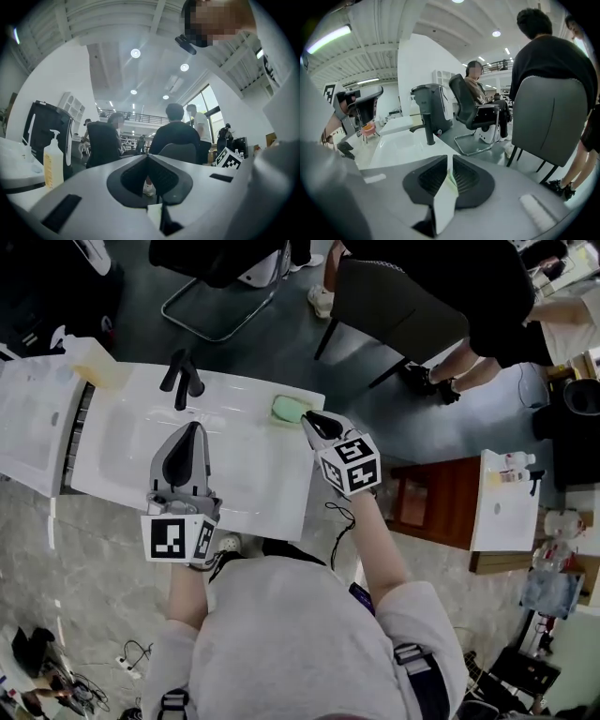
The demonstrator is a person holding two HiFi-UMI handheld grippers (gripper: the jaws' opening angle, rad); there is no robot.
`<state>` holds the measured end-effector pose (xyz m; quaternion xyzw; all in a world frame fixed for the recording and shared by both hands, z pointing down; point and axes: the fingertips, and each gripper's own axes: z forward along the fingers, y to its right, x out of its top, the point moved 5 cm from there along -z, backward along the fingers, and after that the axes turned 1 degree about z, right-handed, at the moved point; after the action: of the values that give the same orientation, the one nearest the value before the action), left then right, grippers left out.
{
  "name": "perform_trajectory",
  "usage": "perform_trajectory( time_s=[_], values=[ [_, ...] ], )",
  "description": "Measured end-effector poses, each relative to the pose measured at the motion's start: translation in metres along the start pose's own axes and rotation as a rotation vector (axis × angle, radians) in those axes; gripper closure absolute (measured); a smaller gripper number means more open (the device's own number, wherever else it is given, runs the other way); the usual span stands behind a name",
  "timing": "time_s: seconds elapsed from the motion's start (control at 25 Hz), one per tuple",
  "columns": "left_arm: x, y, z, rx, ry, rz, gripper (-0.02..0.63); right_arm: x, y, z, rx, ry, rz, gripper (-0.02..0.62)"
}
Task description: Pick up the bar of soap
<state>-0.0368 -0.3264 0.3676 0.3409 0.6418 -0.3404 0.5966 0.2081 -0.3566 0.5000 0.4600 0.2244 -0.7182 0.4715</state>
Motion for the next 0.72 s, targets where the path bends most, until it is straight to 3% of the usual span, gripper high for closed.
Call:
perform_trajectory(
  time_s=[0.72],
  values=[
    [-0.025, 0.004, 0.007, 0.133, -0.064, 0.001, 0.598, -0.049, 0.043, 0.1, 0.162, -0.333, -0.099, 0.393]
  ],
)
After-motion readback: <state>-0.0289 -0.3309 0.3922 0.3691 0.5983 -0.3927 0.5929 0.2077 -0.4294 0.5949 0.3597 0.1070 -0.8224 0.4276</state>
